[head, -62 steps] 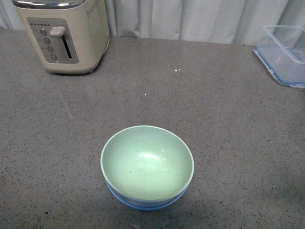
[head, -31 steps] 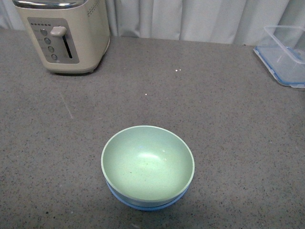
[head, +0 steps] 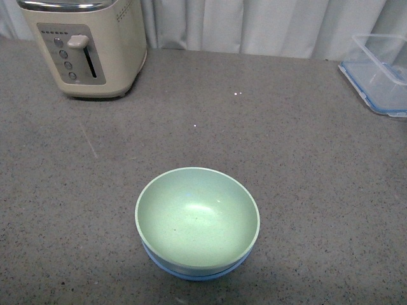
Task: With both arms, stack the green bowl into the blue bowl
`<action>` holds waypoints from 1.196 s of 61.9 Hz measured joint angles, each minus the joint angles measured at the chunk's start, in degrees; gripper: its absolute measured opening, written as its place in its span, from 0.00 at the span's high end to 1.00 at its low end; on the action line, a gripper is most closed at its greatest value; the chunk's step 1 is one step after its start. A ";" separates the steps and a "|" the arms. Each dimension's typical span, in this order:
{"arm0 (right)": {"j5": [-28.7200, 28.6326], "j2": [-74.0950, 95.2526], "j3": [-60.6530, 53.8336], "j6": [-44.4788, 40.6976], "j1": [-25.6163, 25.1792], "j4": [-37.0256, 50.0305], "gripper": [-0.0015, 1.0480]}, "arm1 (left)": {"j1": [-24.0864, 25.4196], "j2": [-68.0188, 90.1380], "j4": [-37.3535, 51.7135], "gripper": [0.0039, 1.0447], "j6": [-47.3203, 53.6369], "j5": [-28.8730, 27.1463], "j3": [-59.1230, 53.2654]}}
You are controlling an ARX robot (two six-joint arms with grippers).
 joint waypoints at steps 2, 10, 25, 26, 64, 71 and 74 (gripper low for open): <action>0.00 -0.50 0.00 0.00 0.00 -0.50 0.99 | 0.00 0.00 0.00 0.06 0.00 -0.02 0.00; 0.02 -2.19 0.00 0.00 0.00 -2.16 0.99 | 0.00 0.00 0.00 0.06 0.02 0.00 0.00; 0.09 -11.89 0.07 0.00 -0.02 -12.07 0.99 | 0.00 0.00 0.00 0.06 0.00 -0.04 0.00; -0.07 -11.89 0.07 -0.07 -0.02 -12.07 0.99 | 0.00 0.00 0.00 0.06 0.00 -0.02 0.00; -0.13 -11.87 0.04 -0.04 -0.02 -12.33 0.09 | 0.00 0.00 0.00 0.06 0.00 0.07 0.00; -0.13 -11.87 0.04 -0.04 -0.02 -12.33 0.09 | 0.00 0.00 0.00 0.06 0.00 0.07 0.00; -0.13 -11.87 0.04 -0.04 -0.02 -12.33 0.09 | 0.00 0.00 0.00 0.06 0.00 0.07 0.00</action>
